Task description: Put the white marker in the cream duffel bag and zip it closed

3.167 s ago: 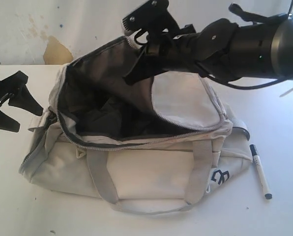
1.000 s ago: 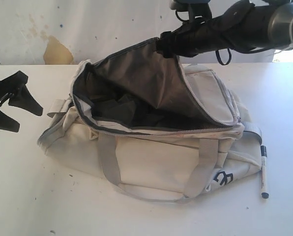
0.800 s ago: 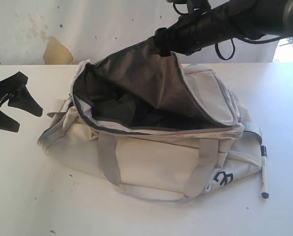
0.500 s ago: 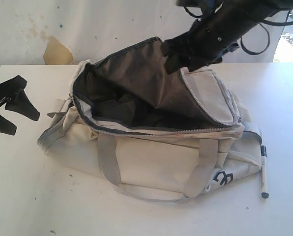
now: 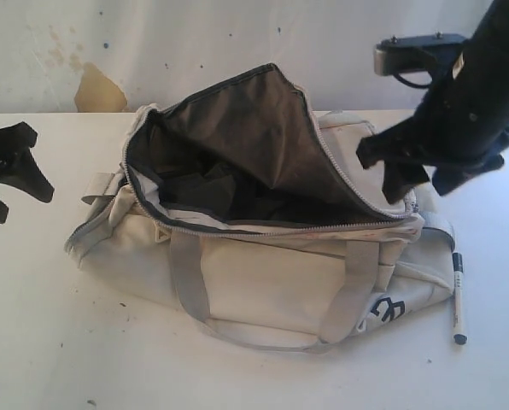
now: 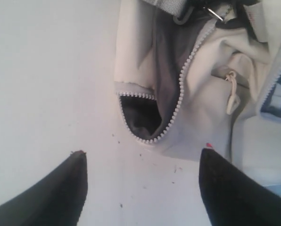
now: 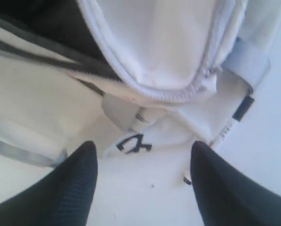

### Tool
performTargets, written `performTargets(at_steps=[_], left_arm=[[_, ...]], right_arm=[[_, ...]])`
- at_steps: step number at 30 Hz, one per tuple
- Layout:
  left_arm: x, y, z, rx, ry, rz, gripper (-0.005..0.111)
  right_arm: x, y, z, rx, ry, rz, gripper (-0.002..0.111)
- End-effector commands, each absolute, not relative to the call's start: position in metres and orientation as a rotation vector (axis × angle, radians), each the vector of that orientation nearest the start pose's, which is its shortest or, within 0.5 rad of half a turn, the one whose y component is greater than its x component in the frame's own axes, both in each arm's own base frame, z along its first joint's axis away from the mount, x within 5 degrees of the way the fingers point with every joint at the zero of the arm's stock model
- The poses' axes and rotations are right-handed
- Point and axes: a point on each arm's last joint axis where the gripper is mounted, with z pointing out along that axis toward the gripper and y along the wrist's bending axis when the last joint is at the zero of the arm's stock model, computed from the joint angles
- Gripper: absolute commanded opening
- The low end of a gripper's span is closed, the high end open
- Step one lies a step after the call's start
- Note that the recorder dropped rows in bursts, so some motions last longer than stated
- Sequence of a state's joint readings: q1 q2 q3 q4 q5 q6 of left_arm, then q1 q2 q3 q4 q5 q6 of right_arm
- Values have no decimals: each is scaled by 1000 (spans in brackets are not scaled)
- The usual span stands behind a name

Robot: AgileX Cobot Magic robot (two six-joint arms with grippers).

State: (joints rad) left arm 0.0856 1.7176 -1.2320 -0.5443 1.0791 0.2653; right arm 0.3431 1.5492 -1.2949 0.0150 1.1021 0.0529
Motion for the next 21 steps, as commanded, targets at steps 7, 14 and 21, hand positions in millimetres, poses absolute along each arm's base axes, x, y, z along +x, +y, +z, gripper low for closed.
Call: performTargets(at_steps=[7, 14, 21], left_arm=[[329, -36, 243, 54, 2929, -468, 73], [330, -37, 243, 49, 2921, -472, 73], [330, -37, 243, 52, 2924, -476, 73]], right_arm=[[261, 72, 238, -247, 3027, -43, 54], [258, 55, 206, -90, 2965, -12, 54], [258, 53, 179, -1, 2870, -12, 54]])
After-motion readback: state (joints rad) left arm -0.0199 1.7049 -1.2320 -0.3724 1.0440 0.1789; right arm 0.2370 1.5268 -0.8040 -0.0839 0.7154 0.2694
